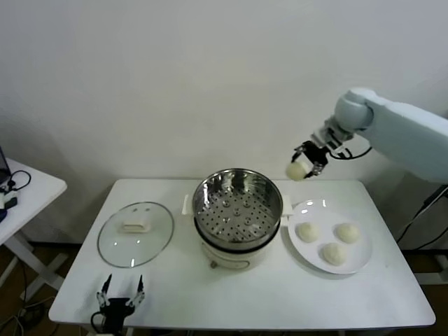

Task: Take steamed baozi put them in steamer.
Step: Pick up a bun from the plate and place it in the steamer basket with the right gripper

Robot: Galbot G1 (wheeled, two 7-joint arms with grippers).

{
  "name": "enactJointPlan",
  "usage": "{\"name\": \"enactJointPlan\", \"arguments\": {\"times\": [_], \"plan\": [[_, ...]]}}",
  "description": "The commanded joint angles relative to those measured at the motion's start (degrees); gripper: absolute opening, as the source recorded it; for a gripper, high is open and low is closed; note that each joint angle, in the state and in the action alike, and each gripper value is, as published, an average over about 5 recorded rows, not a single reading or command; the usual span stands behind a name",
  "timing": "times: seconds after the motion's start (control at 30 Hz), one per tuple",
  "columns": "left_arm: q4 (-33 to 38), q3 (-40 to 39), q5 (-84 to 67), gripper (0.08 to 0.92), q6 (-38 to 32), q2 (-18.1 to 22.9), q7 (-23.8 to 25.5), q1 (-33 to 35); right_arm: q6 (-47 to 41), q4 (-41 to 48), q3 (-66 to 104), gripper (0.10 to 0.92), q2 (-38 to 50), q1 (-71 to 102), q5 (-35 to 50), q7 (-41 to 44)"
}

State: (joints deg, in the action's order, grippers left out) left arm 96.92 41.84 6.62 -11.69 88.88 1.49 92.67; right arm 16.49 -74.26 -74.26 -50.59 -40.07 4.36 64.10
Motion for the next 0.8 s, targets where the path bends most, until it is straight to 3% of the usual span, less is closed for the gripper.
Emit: {"name": "enactJointPlan", "arguments": {"times": [0.03, 0.57, 0.8], "plan": [[-0.5, -0.1, 0.4, 0.823, -0.4, 0.4, -0.2, -0.3, 11.0, -7.2, -4.4, 0.657, -8.9, -0.4, -14.3, -5.8], [-2.6, 0.5, 0.9, 0.823, -1.3, 0.4, -0.4, -0.9, 17.4, 10.4, 9.9, 0.681, -17.9, 19.9, -40.5, -16.9], [-2.8, 0.6, 0.9, 0.823, -1.3, 0.2, -0.4, -1.0, 18.5, 16.1, 13.3, 0.703, -20.0, 22.6, -43.0, -18.9]]}}
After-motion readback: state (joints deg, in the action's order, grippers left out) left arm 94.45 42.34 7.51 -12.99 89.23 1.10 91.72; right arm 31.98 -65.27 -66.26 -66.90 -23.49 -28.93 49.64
